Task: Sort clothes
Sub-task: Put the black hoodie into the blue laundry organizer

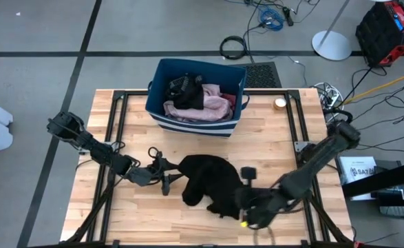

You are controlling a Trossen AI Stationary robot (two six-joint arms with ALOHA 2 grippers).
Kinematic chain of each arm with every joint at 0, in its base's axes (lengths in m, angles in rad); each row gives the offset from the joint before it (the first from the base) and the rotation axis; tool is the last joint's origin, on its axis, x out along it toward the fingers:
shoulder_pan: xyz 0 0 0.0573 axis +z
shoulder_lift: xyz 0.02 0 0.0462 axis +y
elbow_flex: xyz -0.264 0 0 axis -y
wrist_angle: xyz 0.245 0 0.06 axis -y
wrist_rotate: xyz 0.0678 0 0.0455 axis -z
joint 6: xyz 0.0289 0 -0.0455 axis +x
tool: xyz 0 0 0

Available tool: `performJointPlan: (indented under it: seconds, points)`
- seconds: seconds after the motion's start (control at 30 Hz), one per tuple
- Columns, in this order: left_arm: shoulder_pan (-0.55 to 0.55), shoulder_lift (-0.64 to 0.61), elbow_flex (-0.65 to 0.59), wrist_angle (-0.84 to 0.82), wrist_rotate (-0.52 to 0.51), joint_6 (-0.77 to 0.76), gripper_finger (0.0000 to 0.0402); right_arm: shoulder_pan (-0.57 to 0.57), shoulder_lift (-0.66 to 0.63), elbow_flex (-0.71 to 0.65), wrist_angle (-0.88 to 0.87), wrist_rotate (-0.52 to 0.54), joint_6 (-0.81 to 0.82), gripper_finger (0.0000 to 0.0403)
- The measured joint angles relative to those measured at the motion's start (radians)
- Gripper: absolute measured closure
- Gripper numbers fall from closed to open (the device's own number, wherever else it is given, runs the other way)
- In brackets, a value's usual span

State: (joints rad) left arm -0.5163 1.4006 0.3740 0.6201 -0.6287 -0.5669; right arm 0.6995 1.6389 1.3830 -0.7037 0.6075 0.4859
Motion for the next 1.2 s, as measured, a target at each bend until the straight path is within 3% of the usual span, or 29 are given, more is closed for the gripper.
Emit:
performJointPlan:
  seconds: [0.2,0.37,0.47,0.6,0.73,0.83,1.03,1.2]
  points:
    - [0.000,0.000,0.000,-0.002,0.071,0.001,0.0214,0.093,-0.141,0.002,-0.209,-0.012,0.223,0.0403]
    - [0.000,0.000,0.000,0.021,0.072,-0.001,0.0214,0.164,-0.173,0.002,-0.482,-0.034,0.524,0.0403]
    - [0.000,0.000,0.003,0.104,0.080,0.022,0.0214,0.186,-0.173,0.001,-0.555,-0.034,0.617,0.0403]
    - [-0.019,0.011,0.095,0.138,0.117,0.219,0.0214,0.187,-0.173,0.001,-0.545,-0.033,0.625,0.0403]
    - [-0.070,0.115,0.257,0.076,0.118,0.427,0.0214,0.181,-0.173,0.001,-0.547,-0.031,0.620,0.0403]
    - [-0.099,0.235,0.391,-0.008,0.091,0.459,0.0214,0.178,-0.173,0.001,-0.548,-0.032,0.613,0.0403]
    - [-0.128,0.443,0.598,-0.344,-0.154,0.134,0.0214,0.178,-0.173,0.001,-0.547,-0.034,0.613,0.0403]
    - [-0.142,0.499,0.764,-0.627,-0.214,0.103,0.0214,0.178,-0.173,0.001,-0.547,-0.037,0.612,0.0403]
